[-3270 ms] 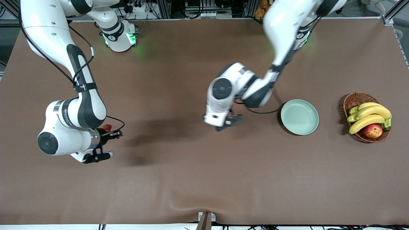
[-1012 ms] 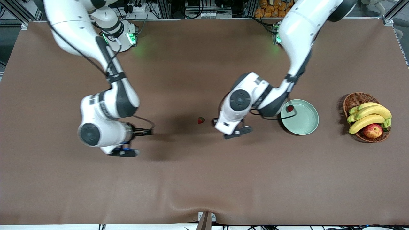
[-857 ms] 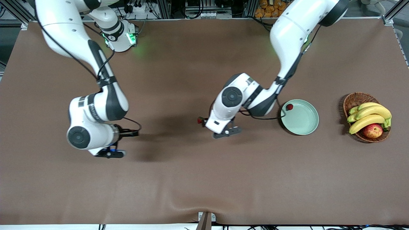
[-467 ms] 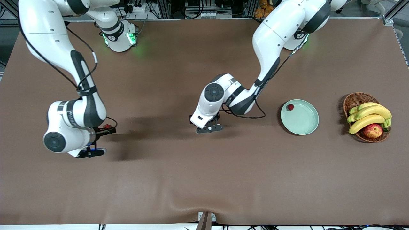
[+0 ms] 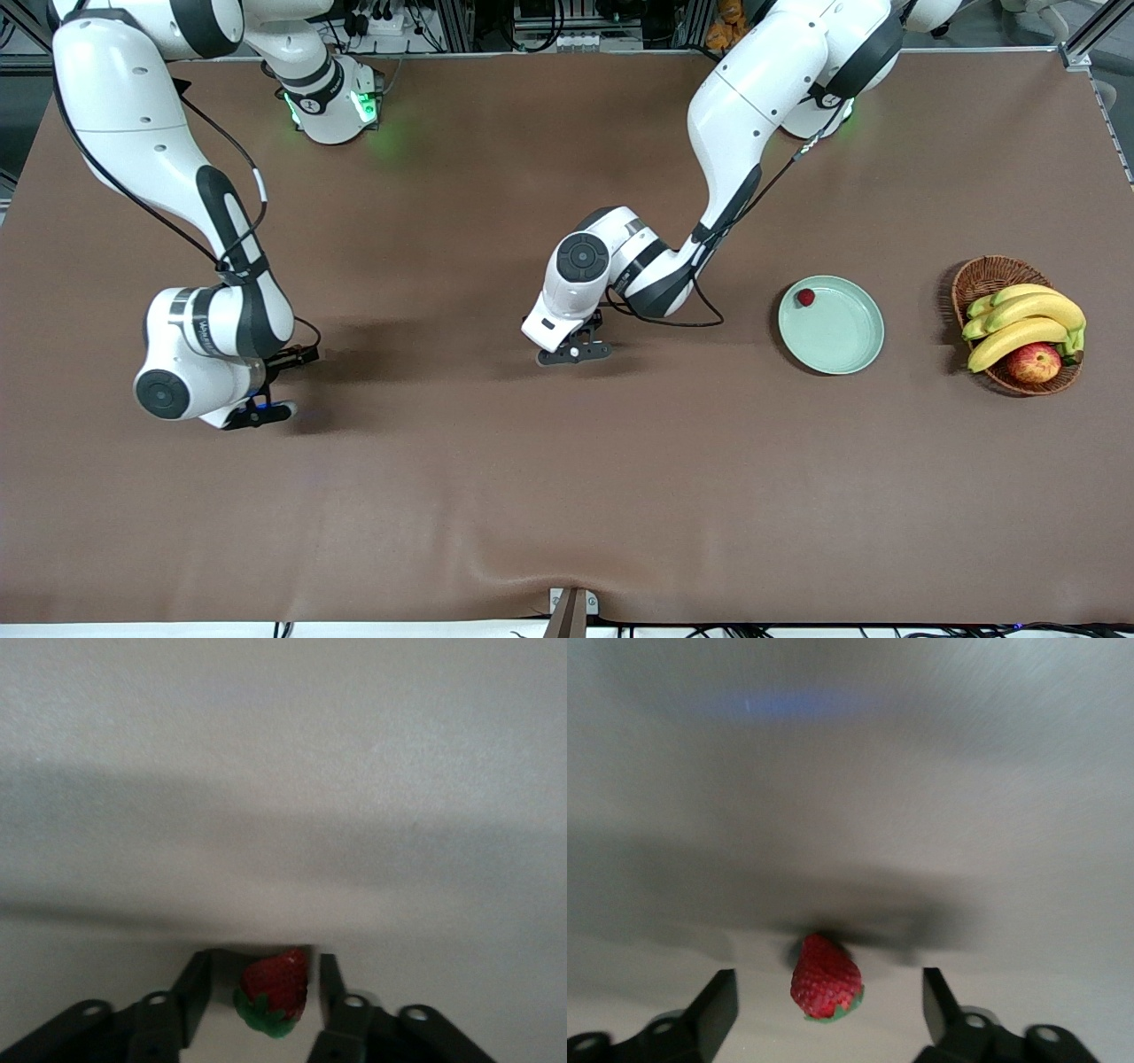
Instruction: Collect all strawberries into plate
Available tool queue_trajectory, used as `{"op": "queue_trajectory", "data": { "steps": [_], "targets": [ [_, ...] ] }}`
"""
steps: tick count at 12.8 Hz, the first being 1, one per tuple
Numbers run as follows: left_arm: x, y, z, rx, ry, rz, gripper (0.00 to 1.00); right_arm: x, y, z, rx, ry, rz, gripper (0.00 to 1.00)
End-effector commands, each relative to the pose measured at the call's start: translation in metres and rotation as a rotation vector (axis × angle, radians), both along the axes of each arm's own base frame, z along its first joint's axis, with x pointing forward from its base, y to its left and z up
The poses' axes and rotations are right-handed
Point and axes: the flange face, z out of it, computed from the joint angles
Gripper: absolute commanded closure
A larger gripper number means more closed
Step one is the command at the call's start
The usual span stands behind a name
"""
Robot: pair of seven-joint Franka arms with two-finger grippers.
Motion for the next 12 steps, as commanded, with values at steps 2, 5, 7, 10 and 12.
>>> {"op": "queue_trajectory", "data": {
  "steps": [2,5,7,10,12],
  "targets": [
    [0.007,-0.003,0.012,-0.017,-0.025,0.001,1.0,-0.008,-0.002,0.0,0.012,0.012,0.003,0.56],
    [0.033,0.034,0.068,0.014,-0.022,0.054,1.0,-0.005,0.003,0.003,0.012,-0.001,0.01,1.0],
    [0.05,0.09,0.115,0.093,0.03,0.094,1.0,0.004,0.008,0.014,0.015,-0.03,0.014,1.0],
    [0.06,0.2,0.14,0.196,0.114,0.09,1.0,0.026,0.058,0.058,0.108,-0.095,0.008,1.0],
    [0.066,0.28,0.13,0.243,0.191,0.04,1.0,0.025,0.121,0.086,0.271,-0.058,-0.06,1.0]
  ]
}}
